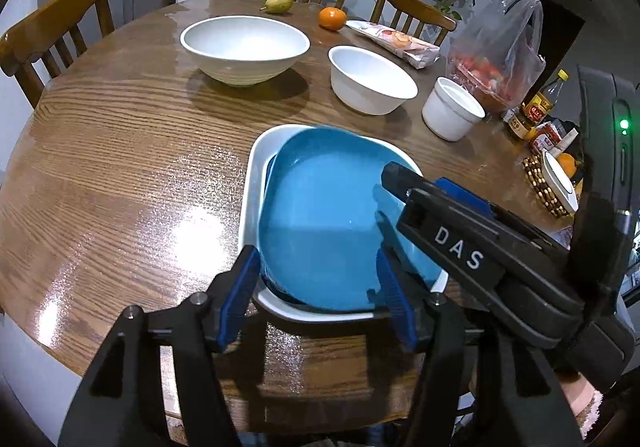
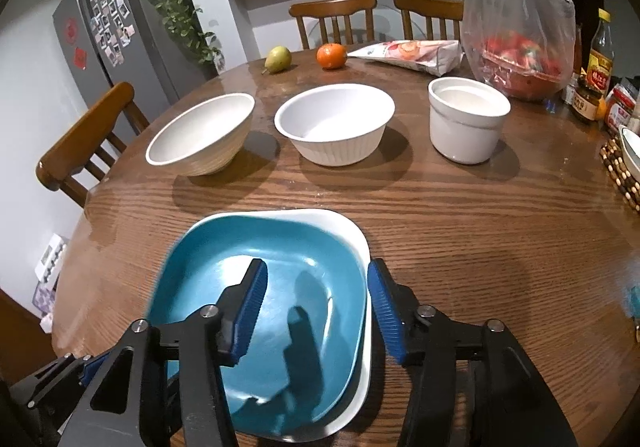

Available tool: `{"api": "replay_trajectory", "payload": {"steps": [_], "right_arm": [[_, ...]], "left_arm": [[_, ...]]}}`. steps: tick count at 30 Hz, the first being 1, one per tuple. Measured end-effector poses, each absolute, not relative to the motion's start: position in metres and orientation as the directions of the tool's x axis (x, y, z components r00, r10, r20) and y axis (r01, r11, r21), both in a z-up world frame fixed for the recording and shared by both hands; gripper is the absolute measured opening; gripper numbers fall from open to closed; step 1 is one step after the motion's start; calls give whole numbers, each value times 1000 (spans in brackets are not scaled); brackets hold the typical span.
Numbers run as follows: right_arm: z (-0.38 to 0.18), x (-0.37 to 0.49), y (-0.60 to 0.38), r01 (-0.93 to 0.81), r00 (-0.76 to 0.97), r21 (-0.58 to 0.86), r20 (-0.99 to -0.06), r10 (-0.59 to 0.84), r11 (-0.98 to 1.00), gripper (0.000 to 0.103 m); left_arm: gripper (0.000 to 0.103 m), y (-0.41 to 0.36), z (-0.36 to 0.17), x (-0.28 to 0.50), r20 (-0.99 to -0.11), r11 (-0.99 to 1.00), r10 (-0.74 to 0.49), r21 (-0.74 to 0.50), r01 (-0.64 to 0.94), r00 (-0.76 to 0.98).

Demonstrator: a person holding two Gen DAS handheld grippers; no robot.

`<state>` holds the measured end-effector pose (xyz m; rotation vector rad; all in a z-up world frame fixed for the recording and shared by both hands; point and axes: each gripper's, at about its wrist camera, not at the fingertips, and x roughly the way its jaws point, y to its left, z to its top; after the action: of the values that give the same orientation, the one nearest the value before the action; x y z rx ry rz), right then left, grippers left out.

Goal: Organize plates and bowls
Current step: 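Lower the teal plate onto the blue-patterned plates with the right gripper, then open the right gripper and move it toward the white bowls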

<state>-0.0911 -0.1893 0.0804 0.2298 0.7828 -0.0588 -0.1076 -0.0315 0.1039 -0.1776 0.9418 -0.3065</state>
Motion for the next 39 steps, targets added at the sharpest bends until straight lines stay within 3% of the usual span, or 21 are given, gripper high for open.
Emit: {"api": "replay_trajectory", "payload": {"steps": [7, 17, 27, 33, 39], "right_arm": [[88, -95, -188, 130, 727, 194, -686, 40, 972, 58], [118, -96, -193, 88, 776, 254, -624, 93, 963, 78], [168, -59, -191, 21, 784, 279, -600, 157, 960, 79], [203, -13, -179, -45, 763, 294, -607, 223, 955, 79], [199, 53, -169, -134, 672, 394, -638, 376, 909, 79]], "left_arm": [[65, -28, 112, -112, -749, 941, -340, -279, 194, 568], [75, -11, 140, -106, -676, 932, -360, -290, 216, 643], [81, 27, 183, -62, -605, 924, -342, -357, 139, 719], [81, 53, 198, -11, -618, 917, -308, -395, 53, 723], [80, 62, 182, 55, -702, 923, -243, -379, -62, 669]]}}
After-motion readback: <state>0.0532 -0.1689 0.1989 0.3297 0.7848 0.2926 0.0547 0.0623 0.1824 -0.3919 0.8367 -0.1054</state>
